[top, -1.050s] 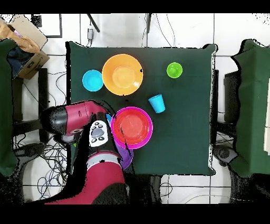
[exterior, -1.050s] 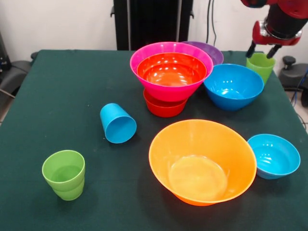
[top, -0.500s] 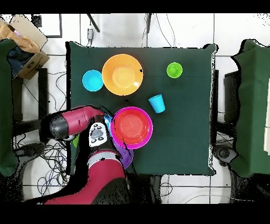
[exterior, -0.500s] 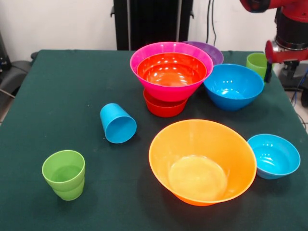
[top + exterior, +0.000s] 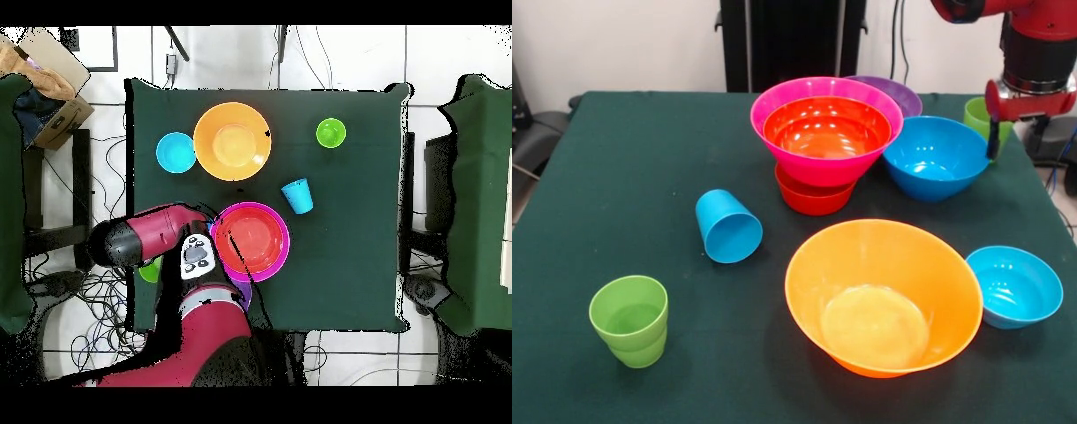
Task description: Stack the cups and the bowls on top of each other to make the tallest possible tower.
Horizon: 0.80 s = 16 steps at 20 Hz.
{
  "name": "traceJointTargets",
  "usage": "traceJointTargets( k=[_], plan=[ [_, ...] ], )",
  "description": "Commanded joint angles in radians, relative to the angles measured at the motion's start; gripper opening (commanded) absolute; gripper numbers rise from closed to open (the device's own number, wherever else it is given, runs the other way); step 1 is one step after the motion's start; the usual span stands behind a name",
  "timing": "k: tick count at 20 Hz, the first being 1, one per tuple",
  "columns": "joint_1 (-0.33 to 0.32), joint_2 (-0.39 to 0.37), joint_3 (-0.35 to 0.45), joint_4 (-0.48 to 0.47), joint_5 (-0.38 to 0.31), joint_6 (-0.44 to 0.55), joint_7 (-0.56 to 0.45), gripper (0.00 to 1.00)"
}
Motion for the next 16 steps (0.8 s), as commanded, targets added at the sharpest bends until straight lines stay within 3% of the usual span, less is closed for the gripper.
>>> traceJointTargets(
  k=[1,16],
  plan=[
    [-0.002,0.032,0.038,-0.022,-0.08,0.183,-0.111,1.0],
    [0.035,0.08,0.009,-0.071,-0.131,0.16,-0.047,1.0]
  ],
)
